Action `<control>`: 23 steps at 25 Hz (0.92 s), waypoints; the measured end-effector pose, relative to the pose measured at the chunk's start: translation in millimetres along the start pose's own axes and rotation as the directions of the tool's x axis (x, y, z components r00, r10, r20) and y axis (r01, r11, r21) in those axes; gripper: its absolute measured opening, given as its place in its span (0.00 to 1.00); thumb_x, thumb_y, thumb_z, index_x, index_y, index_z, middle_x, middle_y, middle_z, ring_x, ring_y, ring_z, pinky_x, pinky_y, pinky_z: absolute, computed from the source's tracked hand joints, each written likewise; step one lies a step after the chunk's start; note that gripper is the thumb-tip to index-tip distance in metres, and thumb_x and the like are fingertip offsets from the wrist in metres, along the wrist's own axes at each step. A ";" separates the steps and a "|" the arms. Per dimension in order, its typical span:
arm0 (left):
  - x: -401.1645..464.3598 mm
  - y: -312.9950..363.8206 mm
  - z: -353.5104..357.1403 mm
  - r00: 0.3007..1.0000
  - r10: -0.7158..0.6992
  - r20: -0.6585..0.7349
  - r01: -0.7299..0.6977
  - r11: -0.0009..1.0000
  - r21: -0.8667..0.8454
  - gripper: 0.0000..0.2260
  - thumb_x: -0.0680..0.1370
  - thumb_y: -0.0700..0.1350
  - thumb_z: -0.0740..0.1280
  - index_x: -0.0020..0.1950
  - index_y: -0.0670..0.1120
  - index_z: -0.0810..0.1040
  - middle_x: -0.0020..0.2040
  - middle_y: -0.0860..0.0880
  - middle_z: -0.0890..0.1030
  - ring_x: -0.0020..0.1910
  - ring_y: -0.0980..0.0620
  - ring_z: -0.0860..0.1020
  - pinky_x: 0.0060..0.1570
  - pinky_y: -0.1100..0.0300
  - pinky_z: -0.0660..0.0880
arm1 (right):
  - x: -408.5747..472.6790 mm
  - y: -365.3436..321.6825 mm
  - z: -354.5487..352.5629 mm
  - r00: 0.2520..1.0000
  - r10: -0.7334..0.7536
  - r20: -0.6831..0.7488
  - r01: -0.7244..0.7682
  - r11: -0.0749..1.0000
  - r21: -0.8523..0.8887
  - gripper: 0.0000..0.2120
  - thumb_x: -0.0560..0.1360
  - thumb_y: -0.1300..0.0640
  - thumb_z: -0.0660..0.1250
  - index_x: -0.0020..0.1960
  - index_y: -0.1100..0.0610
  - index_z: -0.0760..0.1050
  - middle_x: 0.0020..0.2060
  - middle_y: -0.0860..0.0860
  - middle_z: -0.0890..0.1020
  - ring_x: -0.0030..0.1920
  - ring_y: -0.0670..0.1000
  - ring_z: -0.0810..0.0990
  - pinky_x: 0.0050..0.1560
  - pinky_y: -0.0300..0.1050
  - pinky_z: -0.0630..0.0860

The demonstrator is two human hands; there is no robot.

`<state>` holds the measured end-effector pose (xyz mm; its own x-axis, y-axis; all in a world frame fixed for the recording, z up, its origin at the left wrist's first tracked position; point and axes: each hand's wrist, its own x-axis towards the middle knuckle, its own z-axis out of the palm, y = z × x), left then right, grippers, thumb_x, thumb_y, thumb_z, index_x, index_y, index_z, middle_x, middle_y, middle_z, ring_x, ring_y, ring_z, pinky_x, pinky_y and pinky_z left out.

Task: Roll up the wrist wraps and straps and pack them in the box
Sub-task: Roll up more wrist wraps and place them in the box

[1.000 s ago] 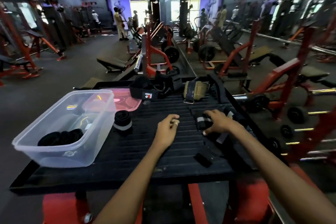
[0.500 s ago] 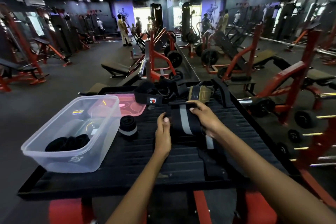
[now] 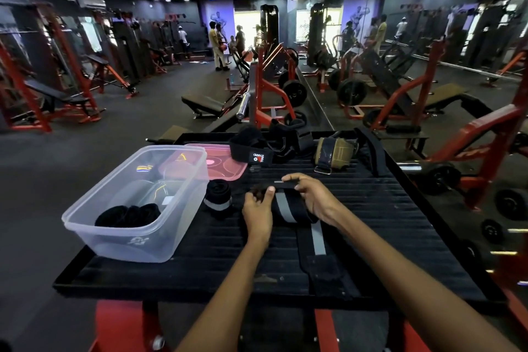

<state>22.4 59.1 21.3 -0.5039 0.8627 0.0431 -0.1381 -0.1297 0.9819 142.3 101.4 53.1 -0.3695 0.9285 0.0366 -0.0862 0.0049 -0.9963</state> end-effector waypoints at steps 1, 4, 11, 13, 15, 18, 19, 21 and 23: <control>0.5 -0.6 0.0 1.000 -0.003 0.000 0.003 1.000 -0.016 0.08 0.76 0.41 0.68 0.53 0.40 0.74 0.47 0.47 0.79 0.50 0.48 0.78 0.46 0.64 0.74 | -1.0 2.4 -2.3 1.000 -0.009 0.019 0.009 1.000 -0.003 0.14 0.76 0.68 0.55 0.47 0.56 0.78 0.50 0.50 0.79 0.55 0.49 0.75 0.53 0.40 0.68; 1.8 -2.7 1.7 0.999 0.023 0.035 -0.022 0.999 -0.031 0.12 0.76 0.38 0.68 0.58 0.42 0.73 0.48 0.49 0.79 0.46 0.57 0.78 0.43 0.73 0.74 | 1.3 12.4 -10.7 0.994 -0.112 -0.019 0.107 0.981 -0.159 0.07 0.76 0.62 0.66 0.50 0.54 0.79 0.50 0.49 0.81 0.54 0.46 0.77 0.57 0.37 0.71; 6.0 -10.8 -0.2 0.968 0.225 0.107 -0.238 0.962 0.130 0.10 0.75 0.35 0.67 0.47 0.52 0.76 0.48 0.54 0.79 0.47 0.67 0.76 0.52 0.69 0.71 | 9.7 16.2 -18.4 0.969 -0.246 0.033 0.245 0.927 -0.284 0.09 0.74 0.68 0.66 0.53 0.60 0.77 0.49 0.47 0.80 0.49 0.36 0.77 0.54 0.28 0.71; 6.6 -10.4 0.2 0.962 0.241 0.126 -0.258 0.955 0.145 0.14 0.74 0.34 0.68 0.49 0.53 0.76 0.49 0.57 0.79 0.48 0.67 0.77 0.54 0.68 0.72 | 11.6 17.8 -21.2 0.968 -0.248 0.020 0.245 0.936 -0.253 0.07 0.74 0.66 0.67 0.51 0.59 0.78 0.48 0.47 0.80 0.49 0.39 0.78 0.54 0.30 0.72; 6.9 -10.4 0.4 0.963 0.229 0.139 -0.247 0.961 0.128 0.15 0.74 0.34 0.68 0.55 0.51 0.76 0.51 0.58 0.79 0.50 0.67 0.77 0.55 0.71 0.72 | 12.8 18.8 -22.0 0.967 -0.254 0.001 0.248 0.942 -0.228 0.06 0.73 0.66 0.68 0.50 0.60 0.78 0.47 0.49 0.81 0.49 0.43 0.79 0.54 0.32 0.74; 8.6 -10.7 2.5 0.971 0.203 0.129 -0.220 0.966 0.135 0.12 0.75 0.40 0.69 0.57 0.49 0.77 0.53 0.55 0.80 0.53 0.62 0.77 0.56 0.69 0.72 | 12.5 16.5 -20.6 0.953 -0.303 0.004 0.298 0.934 -0.199 0.07 0.72 0.69 0.68 0.48 0.61 0.79 0.48 0.53 0.81 0.49 0.43 0.80 0.54 0.34 0.74; 9.2 -11.1 2.8 0.971 0.204 0.121 -0.220 0.966 0.137 0.10 0.75 0.41 0.69 0.56 0.48 0.77 0.53 0.53 0.80 0.54 0.59 0.77 0.57 0.66 0.72 | 12.2 15.4 -19.3 0.946 -0.323 0.018 0.320 0.927 -0.194 0.07 0.72 0.69 0.68 0.47 0.60 0.78 0.48 0.53 0.81 0.50 0.43 0.80 0.54 0.34 0.74; 8.9 -10.6 3.3 0.964 0.237 0.117 -0.253 0.955 0.153 0.10 0.75 0.41 0.69 0.56 0.46 0.77 0.52 0.54 0.79 0.51 0.60 0.77 0.55 0.68 0.73 | 11.5 14.6 -17.9 0.939 -0.344 0.026 0.341 0.916 -0.209 0.07 0.73 0.67 0.68 0.49 0.59 0.78 0.49 0.51 0.80 0.52 0.44 0.79 0.56 0.36 0.75; 9.0 -8.6 2.7 0.951 0.280 0.130 -0.301 0.935 0.189 0.11 0.75 0.39 0.69 0.56 0.45 0.76 0.50 0.58 0.78 0.48 0.63 0.76 0.51 0.73 0.71 | 11.7 14.7 -17.4 0.944 -0.331 0.000 0.321 0.914 -0.246 0.07 0.75 0.62 0.68 0.53 0.57 0.77 0.49 0.47 0.80 0.53 0.45 0.78 0.58 0.37 0.73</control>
<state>21.3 69.3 13.8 -0.4073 0.8476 0.3401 0.1835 -0.2888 0.9396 152.8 118.8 37.5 -0.3204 0.8743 0.3646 0.0305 0.3942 -0.9185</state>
